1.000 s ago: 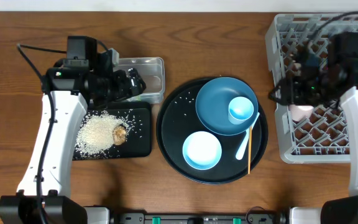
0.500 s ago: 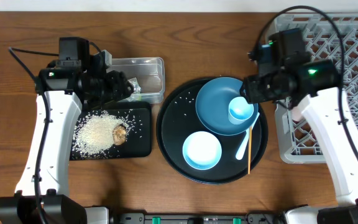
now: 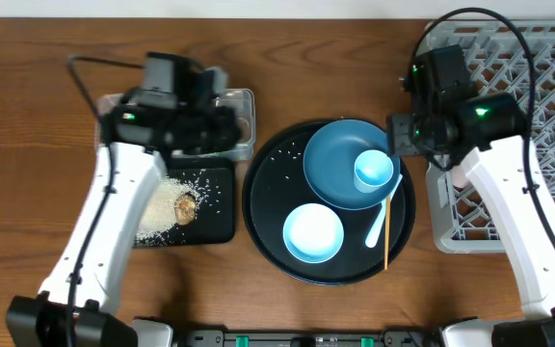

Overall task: Sort waste into correct bins and load items into the dishwasher rack
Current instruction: 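Move the left gripper over the light-blue cup on the teal plate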

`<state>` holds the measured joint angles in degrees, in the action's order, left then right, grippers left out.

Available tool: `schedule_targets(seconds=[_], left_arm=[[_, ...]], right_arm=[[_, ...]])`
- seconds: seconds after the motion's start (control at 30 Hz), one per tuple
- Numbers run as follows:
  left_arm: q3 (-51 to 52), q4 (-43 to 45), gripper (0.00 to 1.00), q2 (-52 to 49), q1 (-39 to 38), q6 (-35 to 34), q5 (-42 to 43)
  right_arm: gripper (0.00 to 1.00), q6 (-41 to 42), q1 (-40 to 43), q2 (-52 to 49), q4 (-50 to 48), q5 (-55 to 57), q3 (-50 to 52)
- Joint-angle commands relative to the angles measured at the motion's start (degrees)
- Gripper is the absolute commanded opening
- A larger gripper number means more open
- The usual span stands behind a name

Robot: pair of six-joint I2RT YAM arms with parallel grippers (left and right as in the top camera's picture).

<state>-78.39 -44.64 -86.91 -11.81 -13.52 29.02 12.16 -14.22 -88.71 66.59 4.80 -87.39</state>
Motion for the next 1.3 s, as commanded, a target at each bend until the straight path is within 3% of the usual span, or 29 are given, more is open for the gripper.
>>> schedule_targets(seconds=[0.0,0.27,0.37,0.5,0.67,0.8,1.07,1.27], left_arm=[[0.2,4.0,0.06,-1.0,-4.6,-3.7,0.5],[0.2,10.9,0.08,-6.7,-13.4,-6.8,0.3],[0.2,11.6,0.17,-9.1,-17.1,-6.8,0.3],[0.2,14.1,0.43,-12.4,-21.2,-6.8,0.3],[0.2,16.3,0.56,-15.2,-24.6,-6.8,0.3],[0.2,17.9,0.56,-16.3,-26.8,-6.8,-1.7],[0.2,18.0,0.56,-16.7,-29.9,-6.8,-13.4],[0.2,20.8,0.57,-18.0,-30.6,-8.4,-15.2]], right_arm=[[0.61,1.6,4.1,0.2,1.5,0.8,0.2],[0.73,-3.0,13.5,0.2,6.4,-7.2,0.2],[0.75,-3.2,15.0,0.2,7.7,-6.4,0.2],[0.76,-3.3,15.4,0.2,8.3,-6.4,0.2],[0.77,-4.5,15.4,0.2,9.1,-6.3,0.2],[0.77,-4.6,15.3,0.2,9.2,-6.3,0.2],[0.76,-4.6,15.3,0.2,9.6,-6.3,0.2],[0.76,-4.5,15.3,0.2,9.6,-6.3,0.2]])
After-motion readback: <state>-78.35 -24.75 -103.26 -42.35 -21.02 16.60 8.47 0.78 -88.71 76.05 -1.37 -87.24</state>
